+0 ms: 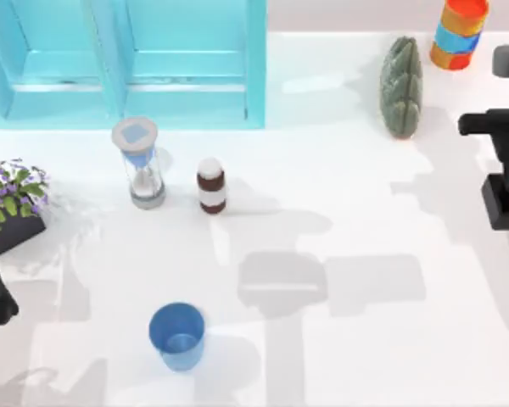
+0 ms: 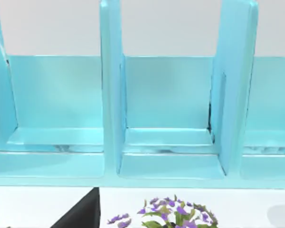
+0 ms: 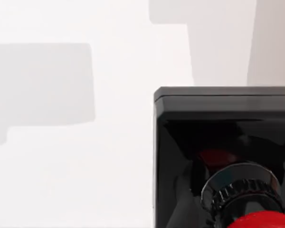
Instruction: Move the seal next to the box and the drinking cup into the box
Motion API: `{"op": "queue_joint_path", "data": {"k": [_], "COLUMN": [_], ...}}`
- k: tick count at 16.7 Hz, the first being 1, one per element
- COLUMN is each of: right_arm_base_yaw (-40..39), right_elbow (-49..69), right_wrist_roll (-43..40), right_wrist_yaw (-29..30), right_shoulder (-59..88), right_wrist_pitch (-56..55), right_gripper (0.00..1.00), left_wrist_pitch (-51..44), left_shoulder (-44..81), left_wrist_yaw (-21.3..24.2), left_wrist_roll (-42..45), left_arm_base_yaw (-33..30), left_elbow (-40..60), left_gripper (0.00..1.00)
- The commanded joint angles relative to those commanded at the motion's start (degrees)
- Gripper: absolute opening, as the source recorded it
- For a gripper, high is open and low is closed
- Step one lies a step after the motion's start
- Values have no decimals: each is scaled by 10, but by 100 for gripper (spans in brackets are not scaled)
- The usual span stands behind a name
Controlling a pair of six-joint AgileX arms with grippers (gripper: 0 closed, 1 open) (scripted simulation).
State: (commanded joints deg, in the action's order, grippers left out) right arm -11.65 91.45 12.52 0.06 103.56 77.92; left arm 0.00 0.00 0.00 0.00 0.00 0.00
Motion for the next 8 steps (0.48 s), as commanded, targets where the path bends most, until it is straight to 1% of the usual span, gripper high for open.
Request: {"op": "queue_joint_path", "data": {"k": [3, 8], "right_arm_base_yaw": [8, 5], "right_elbow": [-13, -20], "right_wrist_roll": [-8, -7], "right_wrist_yaw": [-1, -1], "right_shoulder": [-25, -22], "right_wrist_pitch": [13, 2], "right_gripper": [0, 0], "left_wrist_pitch": [0, 0], "left_shoulder": [0, 0], "left_wrist_yaw": [0, 0], "left_wrist_roll": [0, 0], "left_arm_base_yaw": [0, 0], "left_elbow": [0, 0], "left_gripper": [100, 100]}}
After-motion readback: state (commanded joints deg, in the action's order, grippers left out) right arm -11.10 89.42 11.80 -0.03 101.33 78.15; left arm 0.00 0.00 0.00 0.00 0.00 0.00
